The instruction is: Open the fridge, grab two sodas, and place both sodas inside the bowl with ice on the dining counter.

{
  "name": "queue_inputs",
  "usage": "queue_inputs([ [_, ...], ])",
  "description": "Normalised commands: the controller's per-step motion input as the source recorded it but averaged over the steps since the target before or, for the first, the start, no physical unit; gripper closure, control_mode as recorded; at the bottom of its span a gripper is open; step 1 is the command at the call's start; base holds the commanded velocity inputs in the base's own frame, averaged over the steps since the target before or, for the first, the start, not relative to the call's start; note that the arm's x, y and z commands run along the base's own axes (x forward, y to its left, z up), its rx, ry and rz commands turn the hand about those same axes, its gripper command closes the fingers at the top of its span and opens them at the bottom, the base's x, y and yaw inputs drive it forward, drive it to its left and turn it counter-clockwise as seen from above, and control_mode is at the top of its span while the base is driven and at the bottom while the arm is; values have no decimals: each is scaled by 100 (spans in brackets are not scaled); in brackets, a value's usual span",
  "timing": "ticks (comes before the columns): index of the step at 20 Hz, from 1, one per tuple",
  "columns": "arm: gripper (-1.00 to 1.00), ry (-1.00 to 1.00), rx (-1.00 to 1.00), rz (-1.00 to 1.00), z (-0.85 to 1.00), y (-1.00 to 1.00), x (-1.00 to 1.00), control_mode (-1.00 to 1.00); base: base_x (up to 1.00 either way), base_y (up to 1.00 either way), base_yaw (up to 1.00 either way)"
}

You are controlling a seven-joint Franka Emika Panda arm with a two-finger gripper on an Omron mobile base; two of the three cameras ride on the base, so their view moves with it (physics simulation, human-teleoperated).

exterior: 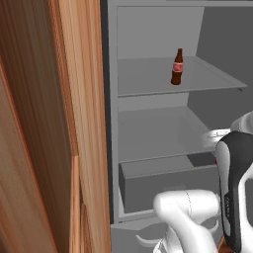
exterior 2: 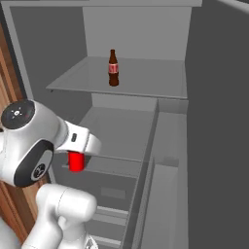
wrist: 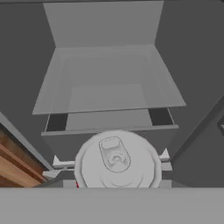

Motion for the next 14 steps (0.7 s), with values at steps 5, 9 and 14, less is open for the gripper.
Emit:
queue_inputs([
  [5, 100, 3, -1, 0, -2, 0, -6, -100, 0, 0, 0],
  [9, 100, -1, -1, 0, -10, 5, -40, -100, 0, 0, 0],
  [14, 100, 0, 0, 0, 0, 0, 0, 100, -98, 6, 0],
])
